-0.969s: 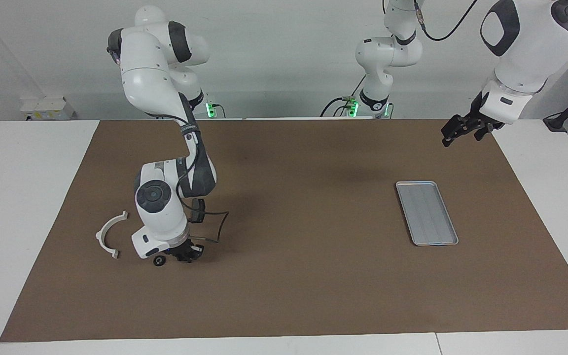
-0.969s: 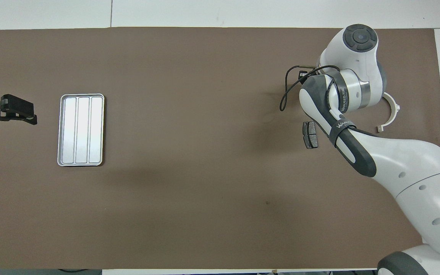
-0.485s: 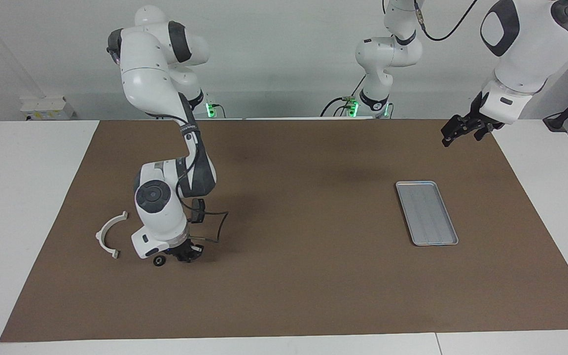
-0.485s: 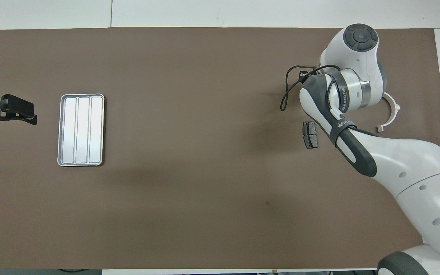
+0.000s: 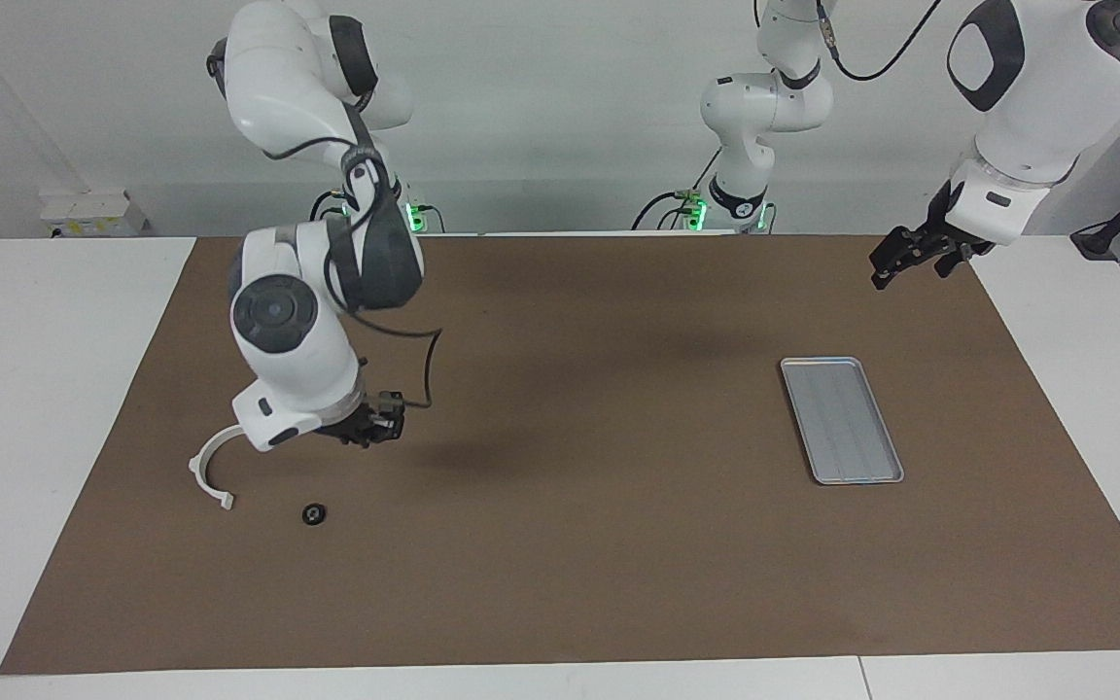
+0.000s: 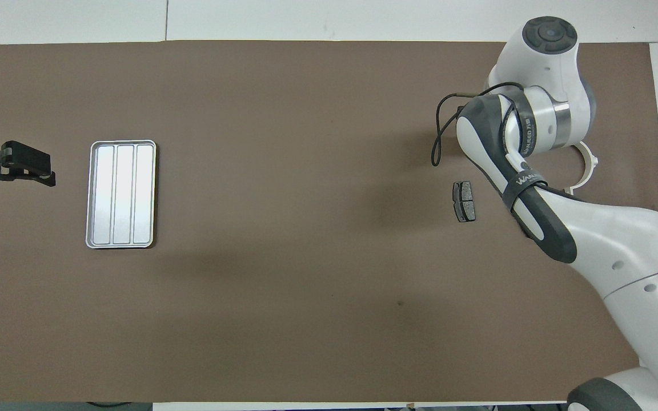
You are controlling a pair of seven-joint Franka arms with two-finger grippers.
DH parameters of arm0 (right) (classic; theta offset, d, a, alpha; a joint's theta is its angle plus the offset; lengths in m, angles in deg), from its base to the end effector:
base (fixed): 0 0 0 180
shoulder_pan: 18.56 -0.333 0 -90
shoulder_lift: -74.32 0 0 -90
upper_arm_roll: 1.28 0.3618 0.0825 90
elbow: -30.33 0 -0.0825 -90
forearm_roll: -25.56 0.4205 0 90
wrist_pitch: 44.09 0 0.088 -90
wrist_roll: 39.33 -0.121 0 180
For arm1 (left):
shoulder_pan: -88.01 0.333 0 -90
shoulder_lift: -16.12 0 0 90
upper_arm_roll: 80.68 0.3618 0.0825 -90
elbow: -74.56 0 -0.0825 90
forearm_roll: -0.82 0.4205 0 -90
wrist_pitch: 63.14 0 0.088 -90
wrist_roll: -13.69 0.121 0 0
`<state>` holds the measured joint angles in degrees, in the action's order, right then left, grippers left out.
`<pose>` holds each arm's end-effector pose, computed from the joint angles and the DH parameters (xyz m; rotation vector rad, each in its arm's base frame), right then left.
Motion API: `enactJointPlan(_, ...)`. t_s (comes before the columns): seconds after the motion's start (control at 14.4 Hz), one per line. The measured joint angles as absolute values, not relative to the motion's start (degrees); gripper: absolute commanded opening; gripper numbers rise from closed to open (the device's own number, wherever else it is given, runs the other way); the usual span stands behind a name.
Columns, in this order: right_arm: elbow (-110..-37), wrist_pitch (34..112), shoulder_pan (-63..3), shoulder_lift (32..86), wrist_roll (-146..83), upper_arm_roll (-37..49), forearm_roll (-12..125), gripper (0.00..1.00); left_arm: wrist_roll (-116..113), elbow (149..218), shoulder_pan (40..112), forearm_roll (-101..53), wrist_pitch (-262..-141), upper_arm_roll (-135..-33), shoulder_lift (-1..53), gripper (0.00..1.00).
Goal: Pick bearing gear from pile to tray
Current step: 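Carry the bearing with the right gripper to mid-table and release it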
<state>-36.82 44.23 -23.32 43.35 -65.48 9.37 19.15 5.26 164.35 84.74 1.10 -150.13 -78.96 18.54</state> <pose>0.7349 0.1521 0.4933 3.0466 -0.3054 -0.2257 0.5975 -0.0159 0.6287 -3.1187 -0.1876 0.1410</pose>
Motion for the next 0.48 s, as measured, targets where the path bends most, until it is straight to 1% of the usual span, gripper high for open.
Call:
enactJointPlan(0.07, -36.7, 41.8, -24.2, 45.7, -70.7, 11.4, 20.5, 0.0, 5.3, 164.3, 84.7, 1.1, -150.1, -79.0, 18.5, 1.0)
enactJointPlan(0.21, -36.4, 40.3, -28.3, 48.3, -84.1, 14.5, 21.7, 0.0, 5.3, 164.3, 84.7, 1.1, -150.1, -79.0, 18.5, 1.0)
enactJointPlan(0.35, -35.5, 42.2, -34.8, 48.7, -98.9, 16.0, 21.9, 0.0, 5.3, 164.3, 84.7, 1.1, -150.1, -79.0, 18.5, 1.0)
enactJointPlan(0.48, -35.6, 46.7, -41.3, 47.8, -110.4, 16.3, 21.8, 0.0, 5.3, 164.4, 84.7, 1.1, -150.1, -79.0, 18.5, 1.0)
